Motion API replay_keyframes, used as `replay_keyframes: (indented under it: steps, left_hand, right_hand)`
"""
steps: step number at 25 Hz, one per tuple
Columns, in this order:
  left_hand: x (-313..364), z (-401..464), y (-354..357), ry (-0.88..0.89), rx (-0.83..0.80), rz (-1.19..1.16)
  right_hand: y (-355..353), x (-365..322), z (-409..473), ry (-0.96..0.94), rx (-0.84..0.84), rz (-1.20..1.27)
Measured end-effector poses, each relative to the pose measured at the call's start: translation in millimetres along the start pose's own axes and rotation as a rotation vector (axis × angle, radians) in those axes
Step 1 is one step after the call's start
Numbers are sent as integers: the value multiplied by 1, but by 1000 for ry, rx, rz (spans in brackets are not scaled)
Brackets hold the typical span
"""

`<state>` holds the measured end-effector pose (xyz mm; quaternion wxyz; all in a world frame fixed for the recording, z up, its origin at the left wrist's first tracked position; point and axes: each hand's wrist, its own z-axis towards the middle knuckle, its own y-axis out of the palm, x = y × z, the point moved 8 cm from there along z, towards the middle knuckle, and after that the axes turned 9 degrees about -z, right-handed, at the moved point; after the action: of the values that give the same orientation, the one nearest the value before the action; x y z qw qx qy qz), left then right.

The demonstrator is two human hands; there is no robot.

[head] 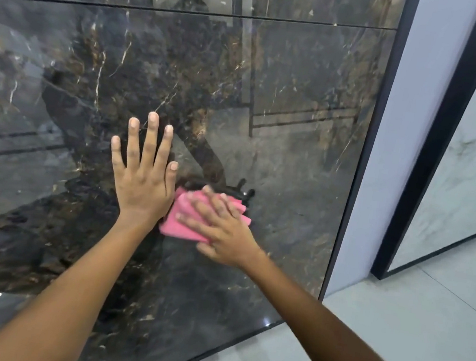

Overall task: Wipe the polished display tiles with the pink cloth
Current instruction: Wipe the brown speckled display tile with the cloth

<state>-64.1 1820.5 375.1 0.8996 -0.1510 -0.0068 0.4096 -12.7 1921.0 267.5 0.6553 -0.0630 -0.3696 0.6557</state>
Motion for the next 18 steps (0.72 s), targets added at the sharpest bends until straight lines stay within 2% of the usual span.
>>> replay_keyframes:
  steps: [1,2,3,6,7,8,9,11,12,13,15,16,17,18]
  left_hand:
    - [0,-1,0,17,-2,6]
    - [0,-2,0,26,-10,7]
    - [0,-3,1,23,-18,8]
    - [0,-7,5,1,-20,40]
    - [1,-7,6,2,-21,51]
    - [1,-5,7,7,-21,62]
    - [2,-4,7,6,-20,64]
    - [4,-7,6,-21,-14,25]
    - [6,-14,6,-42,-14,-10]
    - [9,-25,7,-59,-24,-49]
    - [9,-55,8,-45,-71,-110]
    - [7,-68,9,-13,-101,-127]
    - [4,-78,9,20,-132,-128]
    - [1,-87,9,40,-157,-113]
  right_hand:
    - [6,7,-9,-166,-10,-55]
    - [-1,38,-12,-136,47,-58]
    - [-11,84,-16,43,124,-46]
    - [-34,245,-79,986,223,195]
    - [-35,280,-108,1241,254,316]
    - [-31,297,-128,1421,311,430]
    - [-29,294,-134,1510,344,482]
    - [-13,234,-120,1566,362,502]
    - [-5,182,-105,1505,350,512]
    - [2,127,-84,1316,305,508]
    - [7,8,-34,591,98,322]
    - [13,-25,-29,262,22,161]
    - [20,-22,-35,53,-3,51]
    - [19,7,-39,13,42,26]
